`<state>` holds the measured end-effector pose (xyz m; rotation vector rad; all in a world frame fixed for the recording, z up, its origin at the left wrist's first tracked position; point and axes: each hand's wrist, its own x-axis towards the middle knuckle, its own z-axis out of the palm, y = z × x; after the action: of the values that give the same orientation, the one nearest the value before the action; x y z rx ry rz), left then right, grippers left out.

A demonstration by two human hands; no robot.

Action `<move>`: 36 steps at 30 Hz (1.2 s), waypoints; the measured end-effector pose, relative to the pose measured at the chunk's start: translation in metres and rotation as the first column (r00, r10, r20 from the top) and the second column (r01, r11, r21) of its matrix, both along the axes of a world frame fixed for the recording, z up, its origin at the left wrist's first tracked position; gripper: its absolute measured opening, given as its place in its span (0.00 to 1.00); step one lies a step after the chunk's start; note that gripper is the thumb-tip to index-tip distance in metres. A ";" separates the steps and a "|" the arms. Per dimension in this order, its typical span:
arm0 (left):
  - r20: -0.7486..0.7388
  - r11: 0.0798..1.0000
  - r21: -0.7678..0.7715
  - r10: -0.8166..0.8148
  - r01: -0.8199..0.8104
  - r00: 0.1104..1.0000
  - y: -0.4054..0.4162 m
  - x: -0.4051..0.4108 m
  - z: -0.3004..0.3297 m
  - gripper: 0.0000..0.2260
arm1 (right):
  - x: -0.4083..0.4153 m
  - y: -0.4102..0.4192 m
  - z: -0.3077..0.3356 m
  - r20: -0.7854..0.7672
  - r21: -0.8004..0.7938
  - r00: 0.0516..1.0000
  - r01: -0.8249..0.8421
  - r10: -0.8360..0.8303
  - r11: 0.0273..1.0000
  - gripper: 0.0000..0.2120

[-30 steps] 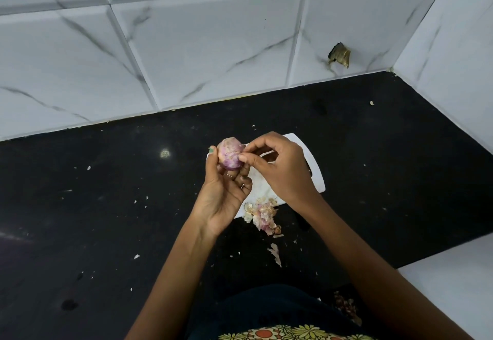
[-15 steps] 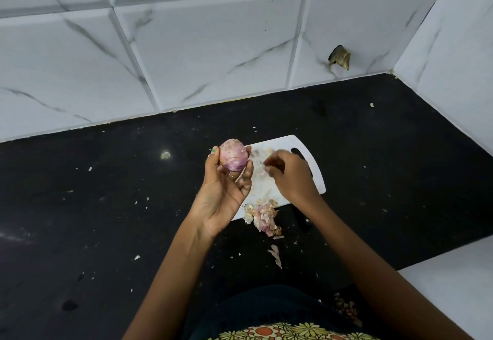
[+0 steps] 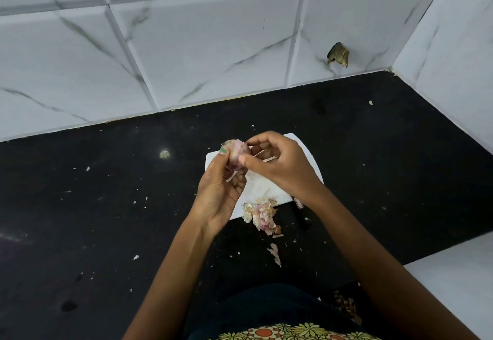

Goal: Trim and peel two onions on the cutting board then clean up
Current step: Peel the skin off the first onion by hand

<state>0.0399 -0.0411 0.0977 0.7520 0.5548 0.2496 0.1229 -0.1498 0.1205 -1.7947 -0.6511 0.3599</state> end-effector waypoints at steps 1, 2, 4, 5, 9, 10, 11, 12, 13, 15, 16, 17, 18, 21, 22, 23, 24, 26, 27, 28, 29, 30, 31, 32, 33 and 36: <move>-0.001 1.000 0.017 0.008 -0.008 1.000 0.000 0.000 0.000 0.11 | -0.003 0.001 0.002 0.022 -0.003 1.000 0.003 -0.002 1.000 0.13; -0.002 0.999 0.031 0.015 -0.015 1.000 -0.001 0.000 0.001 0.10 | -0.005 0.002 0.002 0.046 -0.007 0.999 0.011 -0.011 1.000 0.13; -0.009 0.998 0.059 0.030 -0.030 1.000 -0.001 0.000 0.002 0.10 | -0.007 0.004 0.001 0.068 0.012 0.997 0.024 -0.025 1.000 0.13; -0.014 0.997 0.069 0.036 -0.035 0.999 -0.001 0.000 0.002 0.10 | -0.008 0.004 0.001 0.071 0.020 0.997 0.020 -0.021 1.000 0.12; -0.035 0.995 0.097 0.039 -0.035 0.999 0.000 -0.002 -0.001 0.10 | -0.005 0.002 0.002 0.086 0.018 0.996 -0.007 0.005 1.000 0.09; -0.038 0.995 0.092 0.037 -0.034 0.999 0.000 -0.002 -0.002 0.11 | -0.003 0.002 0.002 0.098 0.023 0.995 -0.002 0.000 1.000 0.08; -0.041 0.996 0.082 0.035 -0.031 0.999 0.000 -0.002 -0.002 0.12 | -0.001 0.001 0.001 0.112 0.028 0.994 0.011 -0.014 1.000 0.07; -0.044 0.997 0.069 0.031 -0.028 0.999 0.000 -0.002 -0.002 0.14 | 0.001 0.000 0.001 0.126 0.032 0.992 0.028 -0.032 0.999 0.06; -0.048 0.998 0.056 0.031 -0.028 0.998 0.000 -0.002 -0.002 0.15 | 0.002 0.000 0.000 0.133 0.032 0.990 0.040 -0.044 0.999 0.06; -0.051 0.999 0.028 0.041 -0.040 0.998 0.000 -0.001 -0.002 0.16 | 0.003 -0.001 -0.002 0.121 0.051 0.991 0.056 -0.062 0.997 0.05; -0.050 0.999 0.014 0.046 -0.046 0.998 0.000 -0.001 -0.003 0.16 | 0.001 0.000 -0.003 0.104 0.070 0.992 0.063 -0.070 0.996 0.04; -0.046 0.999 0.003 0.050 -0.050 0.998 0.000 -0.001 -0.003 0.17 | -0.001 0.000 -0.003 0.094 0.084 0.993 0.066 -0.074 0.994 0.03; -0.039 0.999 -0.003 0.054 -0.055 0.998 -0.001 0.000 -0.003 0.18 | -0.004 0.000 -0.003 0.103 0.092 0.992 0.065 -0.075 0.994 0.03; -0.013 0.998 -0.023 0.066 -0.066 0.998 -0.002 -0.001 -0.002 0.20 | -0.009 0.003 -0.005 0.196 0.081 0.979 0.049 -0.064 0.995 0.07; -0.009 0.997 -0.027 0.068 -0.068 0.998 -0.002 -0.001 -0.002 0.20 | -0.009 0.004 -0.005 0.215 0.084 0.974 0.056 -0.073 0.995 0.07; -0.010 0.997 -0.026 0.070 -0.070 0.998 -0.002 -0.001 -0.002 0.20 | -0.009 0.004 -0.006 0.225 0.090 0.971 0.065 -0.084 0.994 0.05; -0.012 0.997 -0.023 0.071 -0.072 0.997 -0.002 -0.001 -0.002 0.21 | -0.008 0.005 -0.006 0.232 0.091 0.969 0.071 -0.090 0.993 0.04; -0.020 0.996 -0.036 0.076 -0.077 0.997 -0.001 -0.001 -0.002 0.22 | -0.007 0.006 -0.007 0.229 0.076 0.970 0.068 -0.084 0.995 0.03; -0.021 0.996 -0.050 0.077 -0.078 0.997 -0.001 -0.001 -0.001 0.23 | -0.006 0.006 -0.009 0.213 0.074 0.974 0.064 -0.078 0.995 0.02; -0.017 0.995 -0.070 0.077 -0.078 0.997 0.000 -0.001 -0.001 0.23 | -0.005 0.006 -0.010 0.190 0.075 0.978 0.069 -0.082 0.995 0.02; -0.007 0.993 -0.093 0.074 -0.074 0.997 0.001 -0.001 0.000 0.23 | -0.002 0.006 -0.012 0.163 0.078 0.982 0.084 -0.095 0.993 0.02; 0.004 0.991 -0.117 0.067 -0.066 0.998 0.002 -0.001 0.001 0.24 | 0.001 0.005 -0.014 0.142 0.077 0.983 0.105 -0.115 0.991 0.02; 0.013 0.988 -0.142 0.058 -0.055 0.998 0.002 -0.001 0.001 0.24 | 0.005 0.004 -0.017 0.129 0.070 0.982 0.126 -0.135 0.990 0.02; 0.018 0.984 -0.170 0.048 -0.044 0.999 0.003 -0.002 0.001 0.23 | 0.008 0.003 -0.020 0.121 0.057 0.981 0.145 -0.151 0.988 0.03; 0.020 0.979 -0.199 0.039 -0.034 0.999 0.004 -0.002 0.002 0.22 | 0.011 0.002 -0.024 0.112 0.042 0.981 0.158 -0.161 0.987 0.03; 0.037 0.967 -0.253 0.006 0.004 0.999 0.004 -0.003 0.002 0.22 | 0.015 0.000 -0.036 0.090 -0.035 0.982 0.172 -0.168 0.985 0.05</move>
<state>0.0366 -0.0371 0.1001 0.4982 0.5396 0.1888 0.1375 -0.1498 0.0848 -1.9002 -0.5491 0.1824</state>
